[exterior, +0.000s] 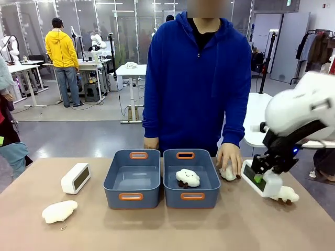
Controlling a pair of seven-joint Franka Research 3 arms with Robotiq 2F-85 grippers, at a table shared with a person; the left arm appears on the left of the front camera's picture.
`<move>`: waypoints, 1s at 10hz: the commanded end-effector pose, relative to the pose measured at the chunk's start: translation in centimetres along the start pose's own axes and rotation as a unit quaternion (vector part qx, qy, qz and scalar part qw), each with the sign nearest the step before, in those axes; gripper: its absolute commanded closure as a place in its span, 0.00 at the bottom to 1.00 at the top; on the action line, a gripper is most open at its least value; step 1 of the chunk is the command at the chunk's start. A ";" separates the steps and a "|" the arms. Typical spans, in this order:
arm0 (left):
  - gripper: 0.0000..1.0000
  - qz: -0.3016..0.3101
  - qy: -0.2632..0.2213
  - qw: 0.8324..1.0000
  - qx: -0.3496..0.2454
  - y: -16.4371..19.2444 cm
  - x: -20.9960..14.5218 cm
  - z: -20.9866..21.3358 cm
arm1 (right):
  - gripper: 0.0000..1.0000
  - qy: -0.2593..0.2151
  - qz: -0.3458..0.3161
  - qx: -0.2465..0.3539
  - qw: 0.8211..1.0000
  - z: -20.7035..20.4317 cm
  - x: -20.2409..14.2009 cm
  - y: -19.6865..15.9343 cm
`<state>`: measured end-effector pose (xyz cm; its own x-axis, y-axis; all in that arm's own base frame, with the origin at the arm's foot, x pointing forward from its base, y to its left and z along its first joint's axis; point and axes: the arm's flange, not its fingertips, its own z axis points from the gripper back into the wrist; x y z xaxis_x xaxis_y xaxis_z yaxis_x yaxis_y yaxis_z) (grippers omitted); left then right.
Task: Sort the digital clocks into the basket.
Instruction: Pick up the Digital clock from the table and place it into the empty Plastic storage basket.
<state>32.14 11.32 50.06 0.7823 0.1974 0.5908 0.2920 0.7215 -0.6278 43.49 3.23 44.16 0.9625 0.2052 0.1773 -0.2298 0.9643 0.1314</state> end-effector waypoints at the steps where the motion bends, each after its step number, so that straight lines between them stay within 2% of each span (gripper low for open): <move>1: 0.00 -0.005 0.002 1.000 -0.004 0.0 0.0 0.1 | 0.96 -0.015 0.069 0.025 0.997 5.3 -4.6 1.1; 3: 0.00 -0.005 0.002 1.000 -0.004 0.0 0.0 0.1 | 0.96 -0.037 0.110 0.049 0.992 8.4 -7.3 0.6; 4: 0.00 -0.005 0.002 1.000 -0.004 0.0 0.0 0.1 | 0.96 -0.056 0.126 0.085 0.987 9.6 -8.0 -1.3; 5: 0.00 -0.005 0.002 1.000 -0.004 0.0 0.0 0.1 | 0.96 -0.079 0.163 0.134 0.974 10.6 -8.6 -2.9; 6: 0.00 -0.005 0.002 1.000 -0.004 0.0 0.0 0.1 | 0.96 -0.106 0.189 0.155 0.964 11.5 -9.4 -3.4; 7: 0.00 -0.005 0.002 1.000 -0.004 0.0 0.0 0.1 | 0.96 -0.124 0.211 0.170 0.954 12.1 -9.9 -3.5; 10: 0.00 -0.005 0.002 1.000 -0.004 0.0 0.0 0.1 | 0.96 -0.127 0.210 0.172 0.954 12.4 -10.1 -3.4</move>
<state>32.12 11.36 50.06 0.7825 0.1980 0.5903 0.2912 0.7217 -0.6280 32.63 -4.40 53.80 0.7254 0.4630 0.5094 -0.6524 0.6984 0.2943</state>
